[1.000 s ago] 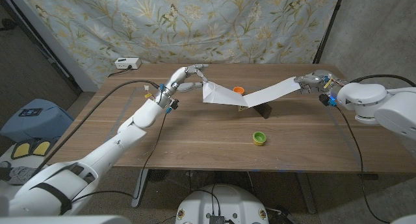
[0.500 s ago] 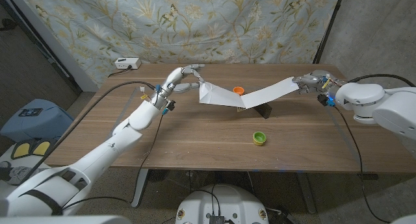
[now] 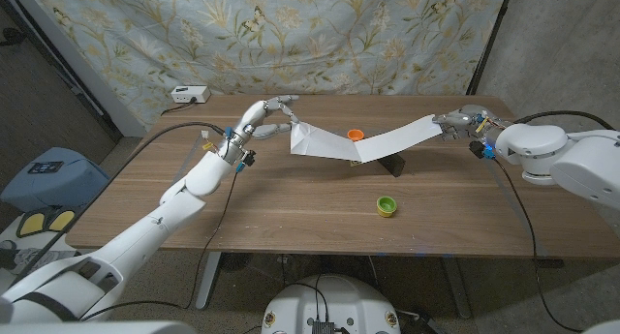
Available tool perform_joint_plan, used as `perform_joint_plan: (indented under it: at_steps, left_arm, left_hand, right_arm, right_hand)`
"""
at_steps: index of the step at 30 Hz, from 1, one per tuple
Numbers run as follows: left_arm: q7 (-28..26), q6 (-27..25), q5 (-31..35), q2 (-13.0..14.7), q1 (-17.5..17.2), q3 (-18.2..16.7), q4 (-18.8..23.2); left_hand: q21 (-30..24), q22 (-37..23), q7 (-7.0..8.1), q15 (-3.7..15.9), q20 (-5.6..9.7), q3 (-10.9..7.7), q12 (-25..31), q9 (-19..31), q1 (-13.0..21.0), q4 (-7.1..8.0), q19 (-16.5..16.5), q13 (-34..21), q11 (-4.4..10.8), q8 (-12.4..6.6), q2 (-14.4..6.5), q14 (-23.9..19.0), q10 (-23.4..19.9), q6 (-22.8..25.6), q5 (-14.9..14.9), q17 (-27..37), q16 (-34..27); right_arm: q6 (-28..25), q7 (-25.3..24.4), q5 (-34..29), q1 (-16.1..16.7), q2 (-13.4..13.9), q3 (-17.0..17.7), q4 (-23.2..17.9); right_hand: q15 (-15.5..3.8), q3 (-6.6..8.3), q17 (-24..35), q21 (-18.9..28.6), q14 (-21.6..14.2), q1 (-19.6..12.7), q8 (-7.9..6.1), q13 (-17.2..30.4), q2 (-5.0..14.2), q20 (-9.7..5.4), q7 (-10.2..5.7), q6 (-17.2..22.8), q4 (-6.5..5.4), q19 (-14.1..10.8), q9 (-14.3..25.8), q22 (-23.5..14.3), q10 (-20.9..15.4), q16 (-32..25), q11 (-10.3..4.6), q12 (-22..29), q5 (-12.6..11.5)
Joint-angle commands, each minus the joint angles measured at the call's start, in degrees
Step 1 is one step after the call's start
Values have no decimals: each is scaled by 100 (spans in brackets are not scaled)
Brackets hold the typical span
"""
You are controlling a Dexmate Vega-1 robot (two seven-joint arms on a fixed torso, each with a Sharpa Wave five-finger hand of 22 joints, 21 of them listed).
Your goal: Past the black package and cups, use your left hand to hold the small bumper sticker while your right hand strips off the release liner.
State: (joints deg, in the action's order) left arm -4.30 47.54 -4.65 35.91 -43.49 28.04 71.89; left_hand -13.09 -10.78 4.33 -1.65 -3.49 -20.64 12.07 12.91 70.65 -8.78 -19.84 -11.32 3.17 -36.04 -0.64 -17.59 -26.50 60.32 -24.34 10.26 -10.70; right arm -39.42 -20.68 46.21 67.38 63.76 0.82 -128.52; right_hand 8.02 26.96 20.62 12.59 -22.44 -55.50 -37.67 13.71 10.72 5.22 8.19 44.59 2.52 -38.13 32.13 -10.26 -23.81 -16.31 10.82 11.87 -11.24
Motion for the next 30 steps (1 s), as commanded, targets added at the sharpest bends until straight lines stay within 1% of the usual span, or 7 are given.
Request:
perform_joint_plan:
  at_steps: [1, 6, 11, 12, 13, 21, 30]
  left_arm:
    - [-90, -63, -18, 147, -149, -110, 181]
    - [-180, -66, 16, 216, -239, -182, 264]
    - [-272, -98, 26, 289, -348, -259, 371]
    - [-283, -95, 31, 300, -360, -268, 380]
    - [-287, -87, 34, 310, -365, -274, 381]
    - [-356, -59, 40, 338, -392, -327, 368]
    - [-454, -127, 53, 354, -485, -373, 459]
  left_hand:
    - [-1, -21, -16, 17, 7, -35, -5, 21, -44, -12, 3, -31, -8, -39, -7, 24, -7, 24, -30, 10, 3]
    - [-2, -21, 13, 17, 8, -35, -8, 26, -50, -9, 4, -31, -4, -47, -6, 29, 3, 32, -30, 10, 5]
    - [-2, -21, 3, 14, 9, -36, -8, 32, -52, -8, 6, -31, -2, -54, -6, 28, 3, 35, -30, 11, 3]
    - [-2, -21, 5, 17, 11, -35, -4, 34, -55, -7, 5, -31, 19, -57, -4, 27, -6, 38, -30, 11, 3]
    - [-2, -21, -14, 17, 9, -37, -5, 32, -53, -9, 6, -31, 17, -54, -4, 30, -4, 32, -30, 11, 4]
    - [-4, -21, -15, 14, 9, -36, -6, 31, -49, -12, 6, -31, -10, -57, -5, 28, -1, 31, -28, 10, 1]
    - [-4, -21, 4, 14, 14, -37, -4, 25, -52, -11, 9, -31, -5, -58, -4, 28, -2, 34, -27, 10, 1]
  right_arm:
    - [10, -75, 26, -128, -13, -173, 4]
    - [36, -102, 14, -175, -16, -257, 1]
    - [48, -111, 9, -242, -15, -346, 3]
    - [53, -108, 10, -256, -14, -360, 7]
    - [50, -111, 6, -275, -11, -381, 8]
    - [26, -83, -2, -442, 24, -521, 46]
    - [73, -50, -3, -429, 104, -495, 73]
  right_hand:
    - [-44, 55, 10, 29, -17, 56, -46, 24, 4, -14, 4, -19, 2, 16, -3, -21, -29, 14, -23, -7, -15]
    - [-46, 58, 12, 28, -15, 58, -46, 25, 6, -20, 3, -30, -1, 19, -5, -21, -32, 17, -29, -5, -15]
    - [-42, 58, 14, 29, -19, 62, -53, 27, 6, -16, 8, -30, -4, 17, -6, -21, -35, 19, -27, -4, -15]
    - [-45, 57, 14, 28, -17, 64, -55, 27, 3, -20, 2, -35, -4, 21, -2, -21, -31, 20, -32, -6, -15]
    - [-41, 57, 15, 29, -19, 64, -56, 28, 2, -16, 10, -33, -4, 17, -5, -21, -38, 20, -26, -3, -14]
    - [-43, 60, 19, 31, -21, 60, -64, 29, 3, -18, 12, -36, 1, 15, -9, -21, -38, 22, -24, -4, -15]
    - [-46, 60, 21, 29, -22, 68, -68, 29, 1, -21, 5, -45, -5, 21, -17, -21, -32, 28, -31, -8, -14]
